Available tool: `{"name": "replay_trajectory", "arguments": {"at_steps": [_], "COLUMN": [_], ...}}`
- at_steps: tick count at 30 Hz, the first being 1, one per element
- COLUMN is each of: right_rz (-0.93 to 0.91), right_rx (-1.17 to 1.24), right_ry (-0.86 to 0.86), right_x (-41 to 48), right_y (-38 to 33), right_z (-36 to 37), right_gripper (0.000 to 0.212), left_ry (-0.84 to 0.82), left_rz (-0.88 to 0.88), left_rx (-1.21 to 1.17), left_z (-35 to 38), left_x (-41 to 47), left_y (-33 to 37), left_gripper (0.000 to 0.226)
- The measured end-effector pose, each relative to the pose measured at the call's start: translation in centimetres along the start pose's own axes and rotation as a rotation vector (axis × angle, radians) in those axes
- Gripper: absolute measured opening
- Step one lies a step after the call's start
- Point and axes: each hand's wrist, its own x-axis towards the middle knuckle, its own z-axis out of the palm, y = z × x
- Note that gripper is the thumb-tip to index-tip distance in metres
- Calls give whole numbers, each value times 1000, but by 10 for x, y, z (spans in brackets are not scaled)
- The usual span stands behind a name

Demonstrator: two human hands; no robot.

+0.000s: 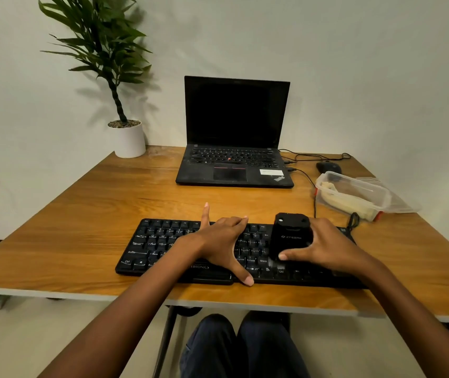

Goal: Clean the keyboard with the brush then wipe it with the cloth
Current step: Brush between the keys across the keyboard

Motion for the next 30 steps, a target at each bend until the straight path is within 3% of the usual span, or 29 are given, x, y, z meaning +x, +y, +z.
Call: {"name": "replay_trajectory", "arguments": {"at_steps": [3, 7, 10, 18, 23, 26, 30], "right_rz": [11, 9, 7, -51, 66, 32, -24], "right_rx": [12, 10, 7, 51, -17, -64, -11], "right_ry": [-109, -49, -163, -5, -176, -239, -164], "right_x": [0, 5, 4, 2, -7, 3, 15], "right_y": [-3, -1, -4, -3, -8, -19, -14], "right_z": [0, -5, -6, 18, -11, -10, 7], "right_gripper": [49, 49, 46, 49, 46, 47, 51], "left_ry": [4, -2, 3, 4, 3, 12, 19], "left_rz": [-2, -3, -4, 0, 1, 5, 8], "left_rx": [1, 2, 4, 7, 2, 1, -14], "left_z": [0, 0, 0, -1, 0, 1, 2], "left_x": [0, 0, 0, 0, 0, 0, 0], "left_y": [0, 0, -1, -1, -1, -1, -1], "left_gripper": [126, 126, 127, 127, 126, 127, 127]}}
